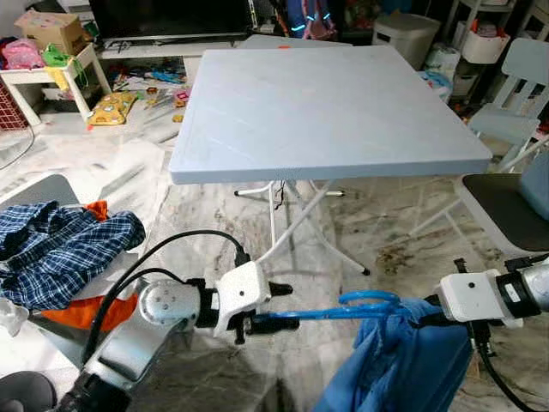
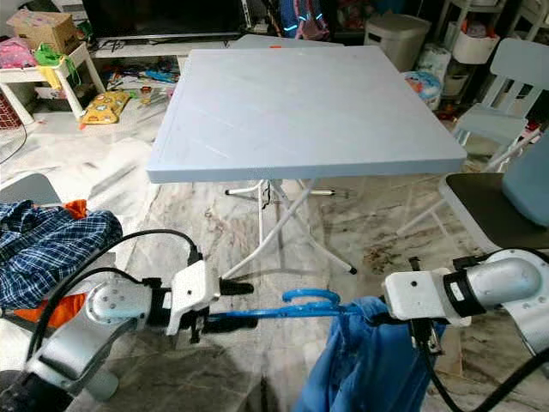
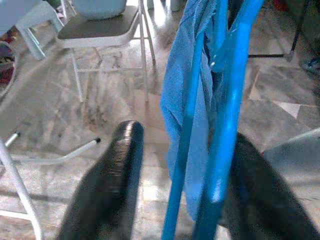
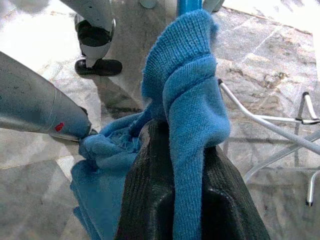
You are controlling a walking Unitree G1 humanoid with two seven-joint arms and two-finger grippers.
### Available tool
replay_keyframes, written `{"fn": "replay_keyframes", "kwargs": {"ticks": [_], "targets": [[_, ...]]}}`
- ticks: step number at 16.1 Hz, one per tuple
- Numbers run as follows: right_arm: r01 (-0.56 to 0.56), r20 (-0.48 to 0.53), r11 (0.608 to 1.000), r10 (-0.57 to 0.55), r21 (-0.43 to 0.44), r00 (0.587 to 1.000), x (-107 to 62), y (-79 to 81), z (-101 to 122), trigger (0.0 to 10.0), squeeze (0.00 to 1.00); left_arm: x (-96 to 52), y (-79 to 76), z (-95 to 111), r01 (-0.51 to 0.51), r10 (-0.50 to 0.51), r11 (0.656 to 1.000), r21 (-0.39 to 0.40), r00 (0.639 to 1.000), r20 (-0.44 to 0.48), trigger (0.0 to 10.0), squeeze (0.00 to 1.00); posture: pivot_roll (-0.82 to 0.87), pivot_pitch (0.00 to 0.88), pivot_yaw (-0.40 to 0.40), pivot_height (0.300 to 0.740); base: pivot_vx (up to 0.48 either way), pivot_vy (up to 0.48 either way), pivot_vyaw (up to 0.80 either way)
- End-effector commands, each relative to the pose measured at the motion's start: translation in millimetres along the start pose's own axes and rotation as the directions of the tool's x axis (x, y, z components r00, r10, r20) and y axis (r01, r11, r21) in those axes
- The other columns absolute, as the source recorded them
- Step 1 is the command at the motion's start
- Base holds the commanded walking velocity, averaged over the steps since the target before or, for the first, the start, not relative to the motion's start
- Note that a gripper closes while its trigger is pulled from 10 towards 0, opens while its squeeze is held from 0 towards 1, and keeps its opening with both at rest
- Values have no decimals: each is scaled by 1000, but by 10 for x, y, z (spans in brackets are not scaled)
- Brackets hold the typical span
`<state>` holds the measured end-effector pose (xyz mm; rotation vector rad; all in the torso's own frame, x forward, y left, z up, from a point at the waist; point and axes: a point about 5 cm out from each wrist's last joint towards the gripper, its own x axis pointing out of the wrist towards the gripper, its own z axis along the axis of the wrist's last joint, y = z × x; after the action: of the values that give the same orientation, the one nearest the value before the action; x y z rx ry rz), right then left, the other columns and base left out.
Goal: Hang hanger
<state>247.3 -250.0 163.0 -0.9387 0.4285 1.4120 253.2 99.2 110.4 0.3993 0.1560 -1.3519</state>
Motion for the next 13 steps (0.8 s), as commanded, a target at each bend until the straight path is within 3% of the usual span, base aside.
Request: {"fn": "replay_keyframes", "kwargs": {"ticks": [1,13], "targets": [[0,7,1000,0,-24,1000,5,-25,58,10000,0,16,40,33,-15,16,999,43,1000,-3,0,0,-156,44,11,740,0,0,0],[82,32,996,-81,-33,996,110,-140,62,10000,0,12,91,-44,-76,77,993,88,997,-6,0,0,-149,43,3,740,0,0,0]]}}
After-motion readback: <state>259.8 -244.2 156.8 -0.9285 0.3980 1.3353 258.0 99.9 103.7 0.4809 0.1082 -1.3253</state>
